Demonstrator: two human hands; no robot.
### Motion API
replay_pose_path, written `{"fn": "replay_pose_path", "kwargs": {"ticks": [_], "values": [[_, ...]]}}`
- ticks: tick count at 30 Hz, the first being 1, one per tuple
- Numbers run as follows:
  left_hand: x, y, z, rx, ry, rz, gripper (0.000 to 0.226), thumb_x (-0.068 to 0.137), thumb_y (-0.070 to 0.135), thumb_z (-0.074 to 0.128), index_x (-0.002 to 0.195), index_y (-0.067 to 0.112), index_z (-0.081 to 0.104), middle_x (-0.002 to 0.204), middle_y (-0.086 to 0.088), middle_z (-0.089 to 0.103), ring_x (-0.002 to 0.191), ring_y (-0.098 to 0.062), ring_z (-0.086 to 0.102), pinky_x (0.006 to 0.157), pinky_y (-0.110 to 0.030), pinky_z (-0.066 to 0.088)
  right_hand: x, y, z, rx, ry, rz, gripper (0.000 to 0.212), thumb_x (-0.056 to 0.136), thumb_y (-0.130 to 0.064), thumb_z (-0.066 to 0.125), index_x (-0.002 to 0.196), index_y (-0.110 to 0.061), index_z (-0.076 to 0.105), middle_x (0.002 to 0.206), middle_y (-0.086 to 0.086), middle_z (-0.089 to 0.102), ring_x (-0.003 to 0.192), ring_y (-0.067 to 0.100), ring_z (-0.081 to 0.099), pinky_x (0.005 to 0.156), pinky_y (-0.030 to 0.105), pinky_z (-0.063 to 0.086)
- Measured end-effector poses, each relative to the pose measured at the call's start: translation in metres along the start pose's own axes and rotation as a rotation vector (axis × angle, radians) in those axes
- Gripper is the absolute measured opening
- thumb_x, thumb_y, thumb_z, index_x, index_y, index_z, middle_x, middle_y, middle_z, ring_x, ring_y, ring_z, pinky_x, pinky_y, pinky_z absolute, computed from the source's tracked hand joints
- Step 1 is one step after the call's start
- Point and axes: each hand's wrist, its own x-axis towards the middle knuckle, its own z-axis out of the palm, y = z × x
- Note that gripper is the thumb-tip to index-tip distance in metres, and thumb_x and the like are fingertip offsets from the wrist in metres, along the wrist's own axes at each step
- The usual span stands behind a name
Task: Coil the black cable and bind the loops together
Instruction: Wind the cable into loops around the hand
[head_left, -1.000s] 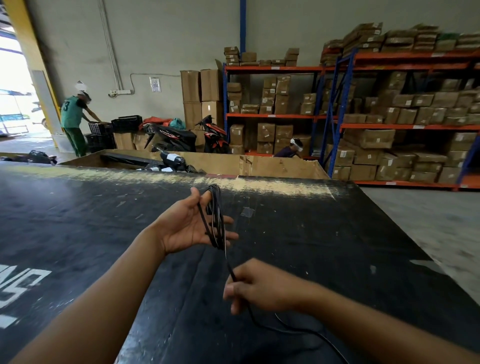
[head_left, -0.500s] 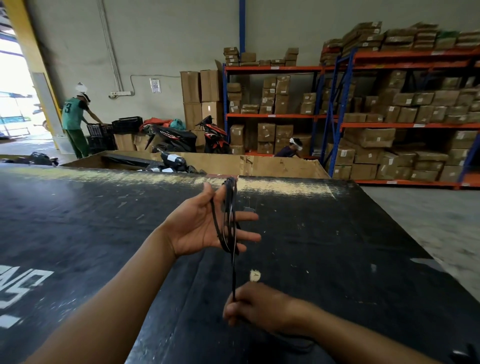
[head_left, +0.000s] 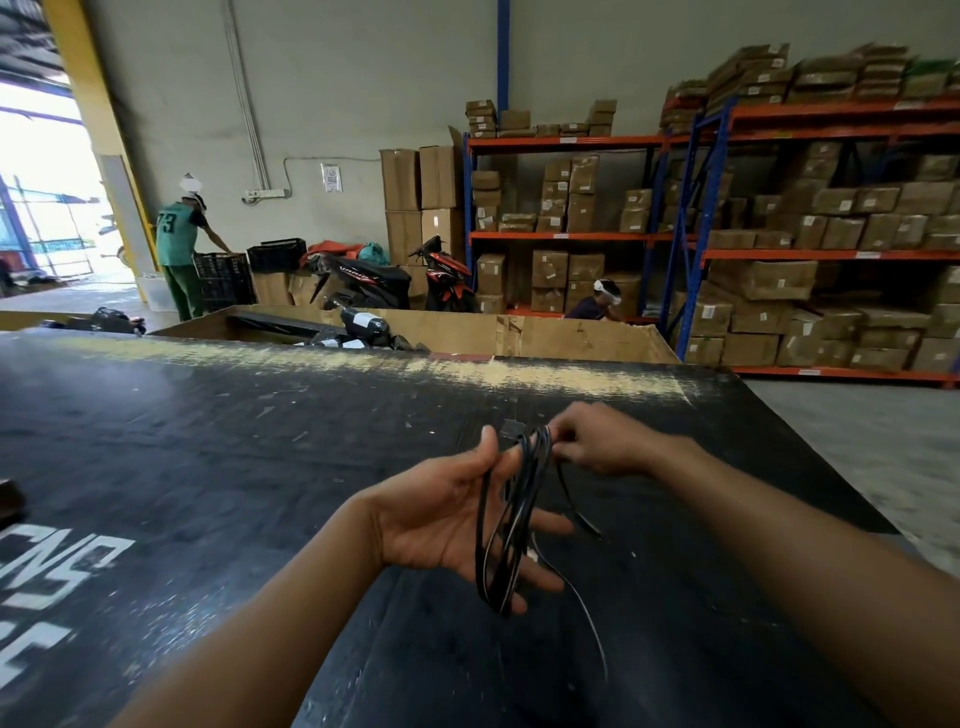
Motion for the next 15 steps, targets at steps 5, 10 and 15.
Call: {"fn": "replay_pose_path", "kwargs": {"ticks": [5,10,15], "values": [[0.004,-0.007,-0.004,-0.009,0.097,-0.070,0.057,0.087,0.066,0.039,0.139,0.042,0.047,0.153,-0.026,0.034,0.133,-0.062,0.028,0.104,-0.074,0.021,0.013,-0.013,-0.036,-0.119,0.032,-0.034,0.009,0.090,-0.018,0.062,0.084,-0.024,0.063,0.087,-0.008,0.064,0.085,0.011,0.060,0.072,0.030,0.047],[0.003,-0.007,-0.017,0.013,0.212,-0.100,0.059,0.085,0.067,0.041,0.138,0.040,0.047,0.152,-0.024,0.036,0.130,-0.060,0.037,0.100,-0.073,0.033,0.017,-0.030,-0.052,-0.189,0.074,-0.046,0.014,0.092,-0.017,0.060,0.082,-0.026,0.057,0.083,-0.007,0.060,0.081,0.011,0.058,0.066,0.025,0.043],[-0.001,-0.006,-0.035,-0.057,0.333,-0.063,0.065,0.085,0.065,0.043,0.135,0.026,0.054,0.152,-0.028,0.034,0.125,-0.060,0.042,0.093,-0.071,0.040,0.005,-0.048,-0.061,-0.183,0.116,-0.071,0.011,0.091,-0.022,0.064,0.081,-0.025,0.062,0.073,-0.009,0.060,0.072,0.007,0.057,0.058,0.024,0.037]]}}
